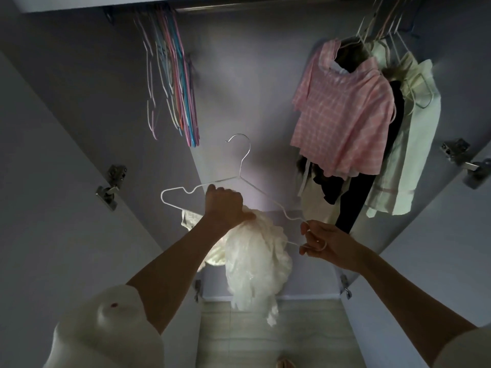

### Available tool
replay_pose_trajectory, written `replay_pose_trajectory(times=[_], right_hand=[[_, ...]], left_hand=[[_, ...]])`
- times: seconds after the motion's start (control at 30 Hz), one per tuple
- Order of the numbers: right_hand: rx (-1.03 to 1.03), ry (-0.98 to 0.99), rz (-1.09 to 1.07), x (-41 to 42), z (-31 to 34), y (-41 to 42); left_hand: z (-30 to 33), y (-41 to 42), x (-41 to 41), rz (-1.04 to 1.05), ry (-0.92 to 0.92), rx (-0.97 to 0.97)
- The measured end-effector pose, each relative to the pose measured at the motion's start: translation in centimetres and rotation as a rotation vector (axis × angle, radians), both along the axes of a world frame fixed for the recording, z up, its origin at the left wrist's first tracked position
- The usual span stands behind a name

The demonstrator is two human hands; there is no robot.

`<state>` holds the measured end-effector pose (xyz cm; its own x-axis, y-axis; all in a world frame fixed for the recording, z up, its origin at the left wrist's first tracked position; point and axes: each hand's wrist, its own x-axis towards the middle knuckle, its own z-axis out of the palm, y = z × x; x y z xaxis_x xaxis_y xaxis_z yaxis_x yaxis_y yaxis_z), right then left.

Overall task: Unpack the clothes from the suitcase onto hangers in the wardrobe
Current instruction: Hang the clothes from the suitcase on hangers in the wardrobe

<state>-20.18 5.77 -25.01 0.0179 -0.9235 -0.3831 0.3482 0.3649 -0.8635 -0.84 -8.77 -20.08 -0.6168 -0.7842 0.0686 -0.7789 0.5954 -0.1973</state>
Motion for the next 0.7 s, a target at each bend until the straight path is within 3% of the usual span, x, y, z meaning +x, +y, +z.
replay_pose_trajectory(times=[0.07,0.17,0.23,0.3,0.4,0.43,0.53,0.7], right_hand=[[-0.012,-0.033,-0.029,-0.1,-0.4,0.0],[-0.057,-0.139,-0.04,-0.1,-0.4,-0.1],[-0.088,-0.182,-0.067,-0.1,-0.2,-0.2],[-0.115,-0.216,-0.082,-0.2,-0.1,-0.6],[-0.147,-0.24,-0.107,-0.3,0.0,-1.1],[-0.148,-0.243,-0.12,-0.3,-0.1,-1.3],[-0.147,-0.234,-0.156,-0.3,-0.3,-1.5],[-0.103,-0.048,-0.209,-0.7,0.5,-1.1]], left_hand=[[-0.6,-0.2,0.7,0.107,0.22,0.089],[-2.0,0.6,2.0,0.335,0.848,0.235],[-3.4,1.4,2.8,0.436,1.116,0.274],[-5.0,2.2,3.3,0.486,1.185,0.451],[-5.8,3.2,3.1,0.407,1.245,1.029],[-5.8,3.5,3.1,0.352,1.216,1.141],[-5.4,3.4,2.9,0.366,1.138,1.215],[-2.9,2.5,1.9,0.464,1.206,1.346]])
